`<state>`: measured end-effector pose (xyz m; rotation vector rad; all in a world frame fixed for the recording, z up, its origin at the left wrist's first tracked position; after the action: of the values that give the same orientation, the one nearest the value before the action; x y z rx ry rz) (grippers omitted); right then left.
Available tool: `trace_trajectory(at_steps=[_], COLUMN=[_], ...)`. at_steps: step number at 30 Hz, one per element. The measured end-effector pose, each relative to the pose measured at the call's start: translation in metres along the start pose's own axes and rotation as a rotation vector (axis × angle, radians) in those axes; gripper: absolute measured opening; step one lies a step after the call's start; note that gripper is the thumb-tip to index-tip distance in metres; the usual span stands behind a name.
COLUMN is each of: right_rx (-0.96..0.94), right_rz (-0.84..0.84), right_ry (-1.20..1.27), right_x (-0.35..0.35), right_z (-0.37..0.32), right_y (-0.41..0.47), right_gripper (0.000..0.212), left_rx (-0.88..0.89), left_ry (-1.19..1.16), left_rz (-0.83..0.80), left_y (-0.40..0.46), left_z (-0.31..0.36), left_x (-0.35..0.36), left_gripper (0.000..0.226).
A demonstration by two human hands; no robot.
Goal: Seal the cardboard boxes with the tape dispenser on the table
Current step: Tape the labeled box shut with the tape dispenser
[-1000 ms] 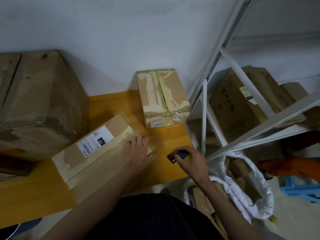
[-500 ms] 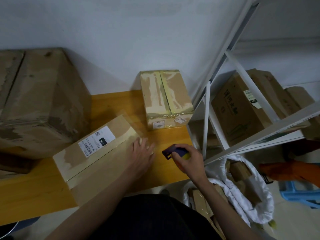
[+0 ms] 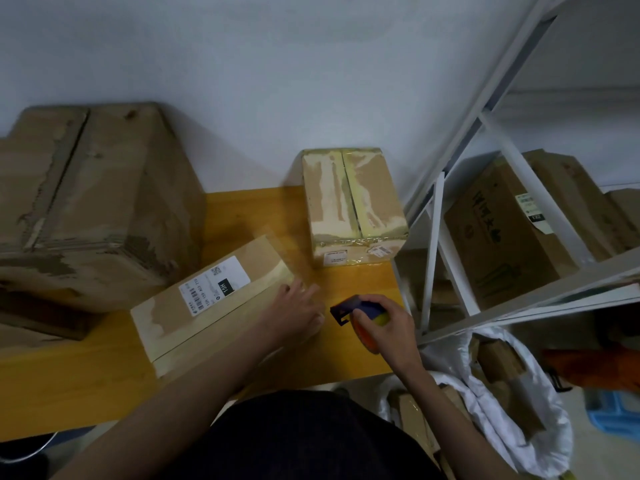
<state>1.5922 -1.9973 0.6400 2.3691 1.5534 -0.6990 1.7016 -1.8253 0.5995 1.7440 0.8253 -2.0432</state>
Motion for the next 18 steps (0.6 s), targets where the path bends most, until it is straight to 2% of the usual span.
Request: trace_trajectory(at_steps=[6, 11, 14, 18], right_rx=[-0.003, 0.002, -0.003, -0.027], right_rz=[0.023, 0.032, 0.036, 0.035], right_ry=[0.026, 0.018, 0.023, 0.015], right_x=[-0.004, -0.006, -0.007, -0.007], right_z=[-0.001, 0.002, -0.001, -0.007], right_y=[0.003, 0.005, 0.006, 0.007], right_gripper=[0.024, 0.024, 0.025, 0.027], left_rx=[-0.151, -0.153, -0.146, -0.159], left_ry=[-0.141, -0.159, -0.084, -0.061], left_rz=[0.009, -0.031, -0.064, -0.091], left_y=[0.0, -0.003, -0.005, -0.007], left_z=[0.004, 0.007, 0.019, 0.022], left_x=[0.005, 0.006, 0.007, 0.01], left_gripper=[0.041, 0.035, 0.028, 0.029])
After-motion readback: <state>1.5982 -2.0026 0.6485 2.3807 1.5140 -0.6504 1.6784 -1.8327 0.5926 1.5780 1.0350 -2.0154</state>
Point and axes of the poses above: each hand's wrist, its own y-axis towards the middle knuckle, its own x-axis out of the palm, z = x × y, the point moved 5 cm from there along y, towards the middle knuckle, and after that the axes turned 3 degrees about -x, right-handed, at the moved point
